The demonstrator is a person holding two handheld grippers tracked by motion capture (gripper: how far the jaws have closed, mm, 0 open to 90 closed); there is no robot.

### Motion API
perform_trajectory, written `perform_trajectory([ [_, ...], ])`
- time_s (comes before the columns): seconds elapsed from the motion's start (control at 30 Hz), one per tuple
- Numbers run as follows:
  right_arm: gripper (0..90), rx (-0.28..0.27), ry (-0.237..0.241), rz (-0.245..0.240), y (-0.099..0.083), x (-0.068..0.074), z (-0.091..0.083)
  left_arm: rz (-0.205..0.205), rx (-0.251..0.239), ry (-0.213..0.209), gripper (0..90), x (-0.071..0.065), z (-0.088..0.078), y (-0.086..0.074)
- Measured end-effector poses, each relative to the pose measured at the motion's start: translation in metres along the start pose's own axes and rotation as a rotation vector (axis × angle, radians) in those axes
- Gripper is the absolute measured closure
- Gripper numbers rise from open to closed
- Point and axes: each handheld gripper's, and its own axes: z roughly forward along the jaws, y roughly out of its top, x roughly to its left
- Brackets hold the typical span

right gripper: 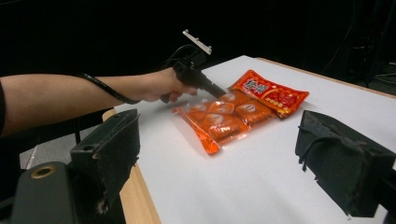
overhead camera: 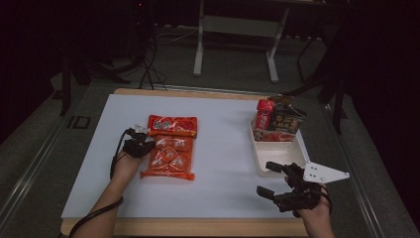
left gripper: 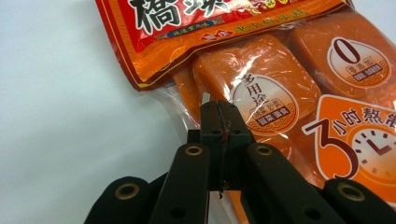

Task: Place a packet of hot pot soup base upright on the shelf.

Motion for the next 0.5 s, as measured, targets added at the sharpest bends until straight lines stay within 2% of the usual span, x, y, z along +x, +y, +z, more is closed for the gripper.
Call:
perform_trajectory([
  [0.07, 13.7, 0.001, 0.001, -0.002, 0.000, 0.001, 0.000, 0.012, 0.002, -0.014, 90.0, -0.009, 0.003, 0.003],
  [0.1, 13.7, 0.001, 0.001, -0.002, 0.000, 0.001, 0.000, 0.012, 0.002, -0.014, 90.0, -0.009, 0.003, 0.003],
  [0.13, 13.7, 0.000, 0.002, -0.003, 0.000, 0.001, 0.000, 0.029, 0.001, -0.031, 90.0, -0.018, 0.007, 0.004],
  [0.23, 13.7, -0.003, 0.001, -0.002, 0.000, 0.000, -0.001, 0.057, 0.008, -0.063, 90.0, -0.033, 0.011, 0.008],
  [0.27, 13.7, -0.002, 0.000, -0.003, 0.000, 0.000, -0.001, 0.057, 0.008, -0.063, 90.0, -0.033, 0.011, 0.008],
  [0.3, 13.7, -0.002, 0.001, -0.003, 0.000, 0.001, -0.002, 0.085, 0.016, -0.085, 90.0, -0.045, 0.013, 0.011],
  [0.33, 13.7, -0.002, 0.002, -0.002, 0.000, 0.001, -0.002, 0.097, 0.020, -0.097, 90.0, -0.051, 0.014, 0.011],
  [0.4, 13.7, -0.003, -0.001, -0.003, 0.000, 0.001, -0.002, 0.120, 0.028, -0.118, 90.0, -0.061, 0.016, 0.013],
  [0.43, 13.7, -0.005, 0.000, 0.000, 0.000, 0.001, -0.003, 0.120, 0.028, -0.118, 90.0, -0.061, 0.016, 0.013],
  [0.5, 13.7, -0.004, -0.001, 0.000, 0.000, 0.001, -0.003, 0.149, 0.036, -0.171, 90.0, -0.074, 0.016, 0.012],
])
